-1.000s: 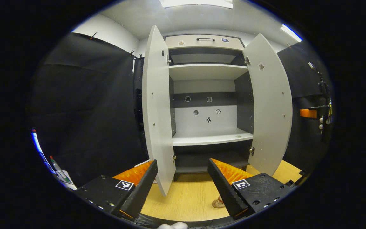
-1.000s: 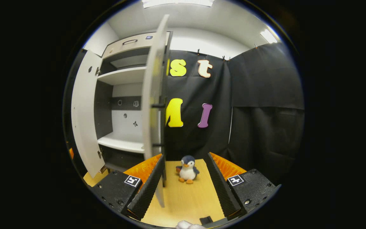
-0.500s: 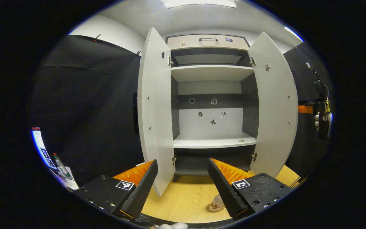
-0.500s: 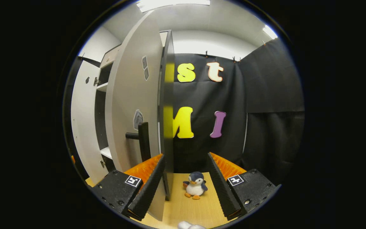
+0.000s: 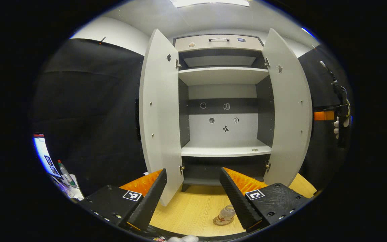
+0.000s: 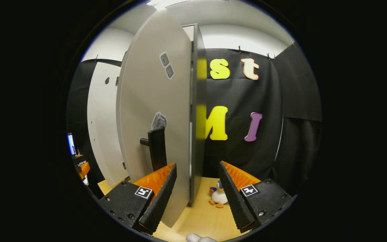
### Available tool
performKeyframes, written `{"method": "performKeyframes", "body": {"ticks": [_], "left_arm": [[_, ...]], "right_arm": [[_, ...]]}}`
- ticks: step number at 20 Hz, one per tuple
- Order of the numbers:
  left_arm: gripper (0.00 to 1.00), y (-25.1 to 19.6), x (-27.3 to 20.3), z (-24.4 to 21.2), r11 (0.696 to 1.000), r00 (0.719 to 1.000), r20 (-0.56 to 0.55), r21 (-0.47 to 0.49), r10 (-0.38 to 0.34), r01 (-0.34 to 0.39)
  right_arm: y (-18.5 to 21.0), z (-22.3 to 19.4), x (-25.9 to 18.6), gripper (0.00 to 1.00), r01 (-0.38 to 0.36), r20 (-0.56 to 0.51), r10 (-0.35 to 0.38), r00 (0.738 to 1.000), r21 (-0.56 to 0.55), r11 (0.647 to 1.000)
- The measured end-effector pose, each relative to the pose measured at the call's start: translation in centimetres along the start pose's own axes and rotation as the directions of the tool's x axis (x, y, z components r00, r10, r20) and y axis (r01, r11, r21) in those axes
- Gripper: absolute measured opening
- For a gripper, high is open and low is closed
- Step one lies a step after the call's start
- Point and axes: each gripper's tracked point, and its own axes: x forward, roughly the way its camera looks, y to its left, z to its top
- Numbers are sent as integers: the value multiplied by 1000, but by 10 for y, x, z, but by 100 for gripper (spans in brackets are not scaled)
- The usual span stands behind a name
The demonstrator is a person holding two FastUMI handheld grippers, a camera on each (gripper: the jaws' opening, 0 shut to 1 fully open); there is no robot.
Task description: Grasp the bottle in the cabinet with the left hand and place it on the coaster, then close the right door with the right hand and the left door with the left hand.
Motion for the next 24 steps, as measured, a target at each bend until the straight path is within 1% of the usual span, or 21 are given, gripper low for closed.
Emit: {"method": "performKeyframes", "body": {"ticks": [4, 7, 12, 13, 14, 15, 18, 24], "left_arm": [[95, 8, -4, 0, 1000, 1000, -4, 19, 17, -17], [96, 15, -3, -2, 1000, 1000, -14, 16, 25, -25], [96, 28, -7, 1, 999, 999, -8, 22, 38, -38], [96, 32, -8, 2, 999, 999, -4, 24, 42, -41], [96, 35, -8, 4, 999, 999, -1, 25, 43, -43], [96, 37, -10, 5, 999, 999, 3, 23, 44, -44], [96, 42, -9, 6, 999, 999, 8, 14, 37, -37], [96, 43, -8, 6, 1000, 1000, 14, -1, 11, -11]], "right_arm": [[29, 2, 11, 78, -34, 16, 34, 999, -9, 999], [54, 1, 24, 78, -80, 21, 81, 997, -21, 997], [109, -1, 54, 78, -168, 26, 170, 985, -62, 984], [114, 1, 57, 80, -162, 37, 166, 986, -74, 984], [117, 6, 56, 84, -155, 61, 160, 985, -81, 985], [120, 10, 54, 82, -149, 81, 156, 984, -85, 985], [116, 17, 43, 82, -123, 111, 130, 985, -67, 990], [104, 13, 14, 82, -65, 103, 65, 993, -6, 998]]}}
